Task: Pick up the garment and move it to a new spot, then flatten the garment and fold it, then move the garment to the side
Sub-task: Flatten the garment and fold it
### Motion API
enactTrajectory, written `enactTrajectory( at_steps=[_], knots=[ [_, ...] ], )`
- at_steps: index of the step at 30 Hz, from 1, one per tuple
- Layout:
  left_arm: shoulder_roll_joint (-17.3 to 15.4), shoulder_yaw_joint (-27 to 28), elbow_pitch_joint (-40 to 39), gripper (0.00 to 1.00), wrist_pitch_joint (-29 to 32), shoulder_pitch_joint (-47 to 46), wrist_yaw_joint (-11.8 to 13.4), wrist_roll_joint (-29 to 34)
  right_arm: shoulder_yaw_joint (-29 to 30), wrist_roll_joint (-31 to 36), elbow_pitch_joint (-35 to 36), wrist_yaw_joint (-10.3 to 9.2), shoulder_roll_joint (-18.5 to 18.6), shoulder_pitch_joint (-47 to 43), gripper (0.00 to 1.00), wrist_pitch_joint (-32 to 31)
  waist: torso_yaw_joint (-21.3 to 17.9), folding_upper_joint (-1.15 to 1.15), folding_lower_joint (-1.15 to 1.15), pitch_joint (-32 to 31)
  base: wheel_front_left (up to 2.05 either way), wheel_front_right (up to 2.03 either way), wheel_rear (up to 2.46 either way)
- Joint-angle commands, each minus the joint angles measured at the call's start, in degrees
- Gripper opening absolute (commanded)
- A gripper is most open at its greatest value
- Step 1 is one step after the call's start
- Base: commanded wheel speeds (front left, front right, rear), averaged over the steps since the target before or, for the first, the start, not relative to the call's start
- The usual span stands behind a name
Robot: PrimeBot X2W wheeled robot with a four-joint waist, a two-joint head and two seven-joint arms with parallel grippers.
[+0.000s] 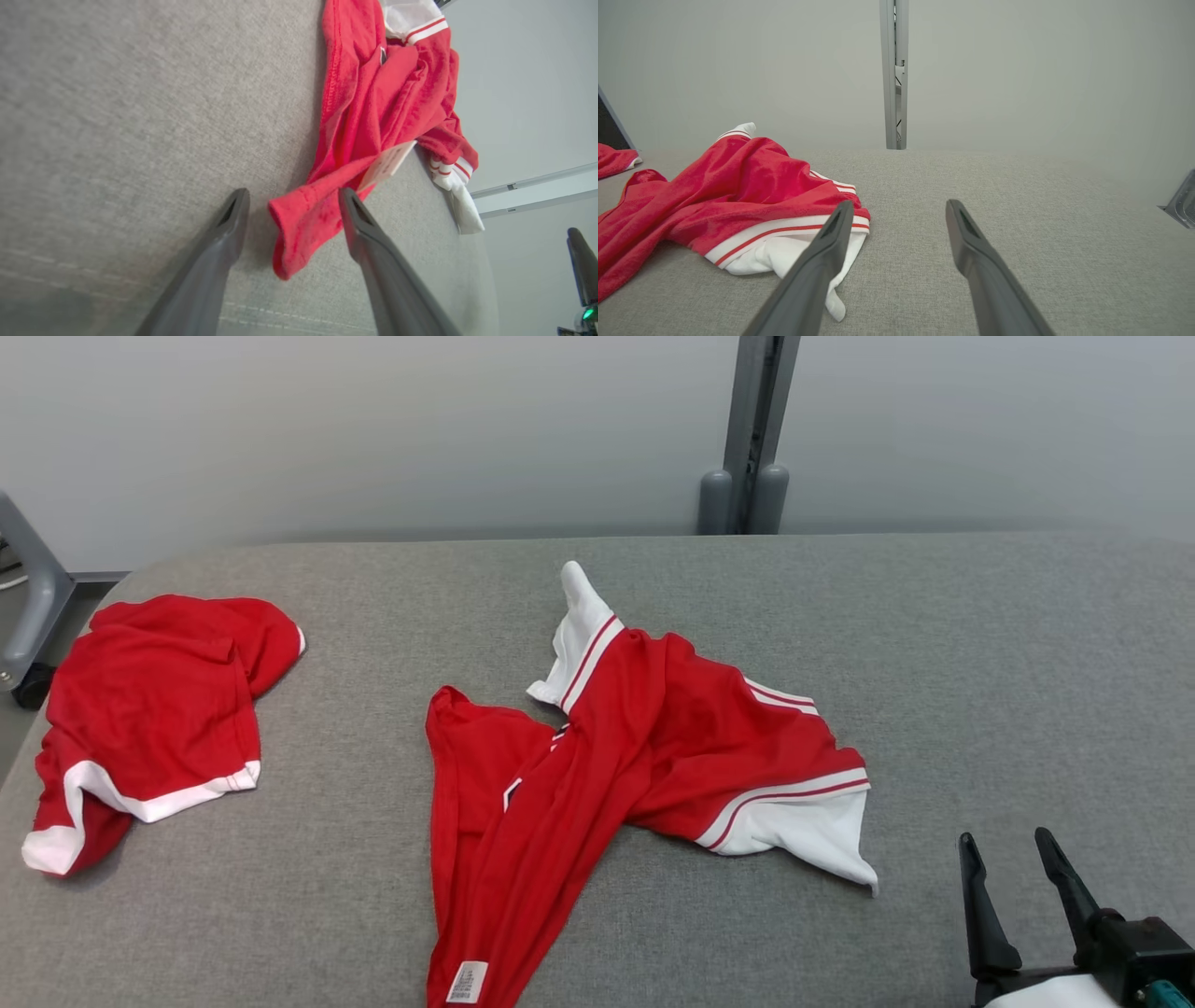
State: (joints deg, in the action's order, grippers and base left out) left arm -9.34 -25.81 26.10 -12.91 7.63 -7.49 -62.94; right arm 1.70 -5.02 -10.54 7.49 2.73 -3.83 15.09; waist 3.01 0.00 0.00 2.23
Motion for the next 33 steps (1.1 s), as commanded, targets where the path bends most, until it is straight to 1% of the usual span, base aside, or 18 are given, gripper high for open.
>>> enactTrajectory(
  at_steps=[1, 3, 6, 8, 9, 10, 12, 15, 17, 18, 21, 22, 23, 25, 26, 31, 33],
  knots=[
    [-4.78, 1.02, -2.1, 1.0, 0.87, 2.69, 0.04, -1.8, 0.15, -0.3, -0.14, 0.01, 0.3, -0.39, 1.0, 0.13, -1.0, 0.0, 0.0, 0.41, 0.0, 0.0, 0.0],
    [-7.98, 3.48, -3.61, 1.0, -0.14, 3.25, 0.35, -1.45, 0.31, -0.31, -0.12, 0.01, 0.31, -0.47, 1.0, 0.13, -1.59, 0.0, 0.0, 0.78, 0.0, 0.0, 0.0],
    [-10.74, 7.17, -7.91, 1.0, -1.44, 2.6, 1.7, 0.6, 0.42, -0.22, 0.1, 0.01, 0.31, -0.1, 1.0, 0.13, -2.54, 0.0, 0.0, 1.62, 0.0, 0.0, 0.0],
    [-12.36, 9.33, -11.84, 1.0, -1.85, 0.56, 3.13, 2.85, 0.34, -0.1, 0.45, 0.01, 0.3, 0.89, 1.0, 0.13, -3.29, 0.0, 0.0, 2.67, 0.0, 0.0, 0.0],
    [-12.36, 9.33, -11.84, 1.0, -1.85, 0.56, 3.13, 2.85, 0.34, -0.1, 0.45, 0.01, 0.3, 0.89, 1.0, 0.13, -3.29, 0.0, 0.0, 2.67, 0.0, 0.0, 0.0],
    [-12.9, 9.56, -13.69, 1.0, -1.98, -0.98, 3.73, 4.46, 0.35, -0.02, 0.7, 0.01, 0.31, 1.43, 1.0, 0.13, -3.64, 0.0, 0.0, 3.37, 0.0, 0.0, 0.0],
    [-12.72, 9.19, -16.88, 1.0, -1.87, -4.99, 4.85, 6.64, 0.09, 0.01, 1.26, 0.01, 0.3, 2.59, 1.0, 0.12, -4.44, 0.0, 0.0, 5.26, 0.0, 0.0, 0.0],
    [-12.52, 6.95, -19.62, 1.0, 1.3, -13.35, 6.17, 9.63, -0.9, -0.27, 2.23, 0.01, 0.3, 5.25, 1.0, 0.12, -6.2, 0.0, 0.0, 9.37, 0.0, 0.0, 0.0],
    [-11.06, 5.32, -19.88, 1.0, 4.1, -19.8, 6.58, 10.26, -1.65, -0.7, 2.89, 0.01, 0.28, 7.17, 1.0, 0.12, -7.73, 0.0, 0.0, 12.15, 0.0, 0.0, 0.0],
    [-10.38, 4.74, -19.3, 1.0, 5.58, -22.96, 6.86, 10.34, -1.93, -0.93, 3.18, 0.0, 0.31, 7.98, 1.0, 0.12, -8.54, 0.0, 0.0, 13.45, 0.0, 0.0, 0.0],
    [-9.83, 2.59, -15.99, 1.0, 10.17, -32.65, 7.25, 12.35, -2.71, -2.01, 3.47, 0.01, 0.27, 9.99, 1.0, 0.13, -10.86, 0.0, 0.0, 16.9, 0.0, 0.0, 0.0],
    [-9.01, 2.01, -14.15, 1.0, 11.79, -35.48, 7.18, 12.1, -2.87, -2.39, 3.44, 0.01, 0.25, 10.5, 1.0, 0.12, -11.47, 0.0, 0.0, 17.68, 0.0, 0.0, 0.0],
    [-8.91, 1.27, -12.29, 1.0, 13.35, -38.27, 6.99, 12.65, -3.26, -2.76, 3.29, 0.01, 0.28, 10.9, 1.0, 0.12, -12.24, 0.0, 0.0, 18.45, 0.0, 0.0, 0.0],
    [-8.3, 0.61, -8.27, 1.0, 15.96, -43.13, 7.44, 12.99, -3.61, -3.35, 2.92, 0.01, 0.32, 11.31, 1.0, 0.12, -13.51, 0.0, 0.0, 19.46, 0.0, 0.0, 0.0],
    [-7.45, 0.43, -6.2, 1.0, 17.45, -44.92, 7.62, 12.32, -3.76, -3.59, 2.84, 0.01, 0.3, 11.56, 1.0, 0.13, -14.09, 0.0, 0.0, 19.81, 0.0, 0.0, 0.0],
    [-6.35, -0.82, 4.06, 1.0, 22.18, -52.68, 8.79, 13.14, -4.52, -4.6, 2.83, 0.01, 0.26, 12.41, 1.0, 0.13, -16.37, 0.0, 0.0, 20.54, 0.0, 0.0, 0.0],
    [-6.98, -1.58, 8.5, 1.0, 23.17, -54.68, 10.37, 14.72, -4.82, -5.07, 3.03, 0.01, 0.29, 12.84, 1.0, 0.13, -17.1, 0.0, 0.0, 20.47, 0.0, 0.0, 0.0]
  ],
)
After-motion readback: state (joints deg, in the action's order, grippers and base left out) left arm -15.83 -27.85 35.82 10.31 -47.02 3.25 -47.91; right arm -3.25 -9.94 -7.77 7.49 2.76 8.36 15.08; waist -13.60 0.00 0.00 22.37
